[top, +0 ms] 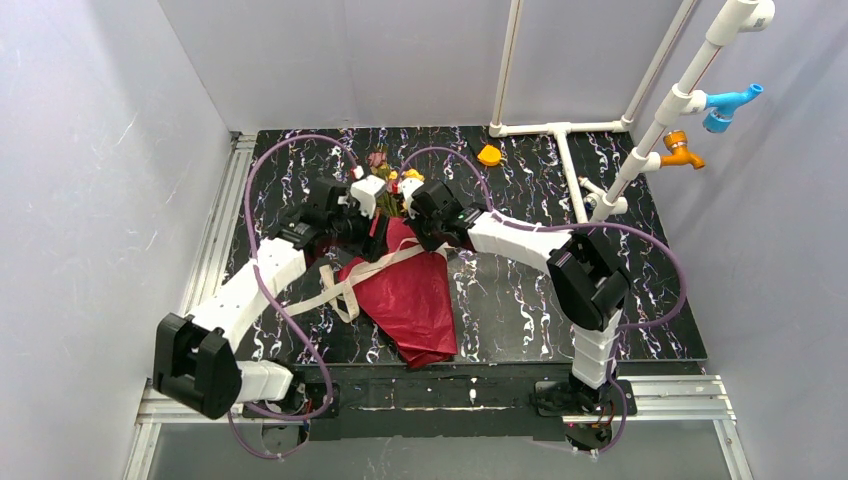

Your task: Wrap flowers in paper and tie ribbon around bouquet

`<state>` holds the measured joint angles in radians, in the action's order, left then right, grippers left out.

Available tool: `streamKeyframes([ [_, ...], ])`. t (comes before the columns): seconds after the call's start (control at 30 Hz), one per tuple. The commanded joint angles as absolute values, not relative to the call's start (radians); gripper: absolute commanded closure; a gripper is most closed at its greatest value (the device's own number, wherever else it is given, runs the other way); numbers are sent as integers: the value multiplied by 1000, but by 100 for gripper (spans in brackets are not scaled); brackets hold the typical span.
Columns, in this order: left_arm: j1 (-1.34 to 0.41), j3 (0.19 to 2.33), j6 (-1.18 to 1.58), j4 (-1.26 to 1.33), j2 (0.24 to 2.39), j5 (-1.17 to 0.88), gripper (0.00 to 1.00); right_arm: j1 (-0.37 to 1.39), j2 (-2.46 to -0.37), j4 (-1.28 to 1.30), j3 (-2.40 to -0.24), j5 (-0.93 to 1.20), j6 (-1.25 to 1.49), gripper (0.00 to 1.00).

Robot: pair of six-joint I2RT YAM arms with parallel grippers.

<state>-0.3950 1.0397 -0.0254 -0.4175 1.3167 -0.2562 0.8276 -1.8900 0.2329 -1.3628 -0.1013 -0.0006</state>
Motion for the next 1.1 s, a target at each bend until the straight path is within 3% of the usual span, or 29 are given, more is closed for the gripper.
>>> streamKeyframes([
  [0.0, -456, 942, -187, -236, 1221, -362, 40, 810, -1908, 244, -1421, -108, 39, 99],
  [0.27, -571, 836, -461, -49, 1235, -413, 40, 771, -1968, 304, -1471, -9, 54, 99],
  [0.7, -609, 891, -557, 86, 1500, -437, 51, 651, -2048, 348, -1508, 283, 110, 99],
  [1.07, -609, 927, -597, 187, 1656, -462, 56, 633, -2105, 398, -1555, 372, 100, 99],
])
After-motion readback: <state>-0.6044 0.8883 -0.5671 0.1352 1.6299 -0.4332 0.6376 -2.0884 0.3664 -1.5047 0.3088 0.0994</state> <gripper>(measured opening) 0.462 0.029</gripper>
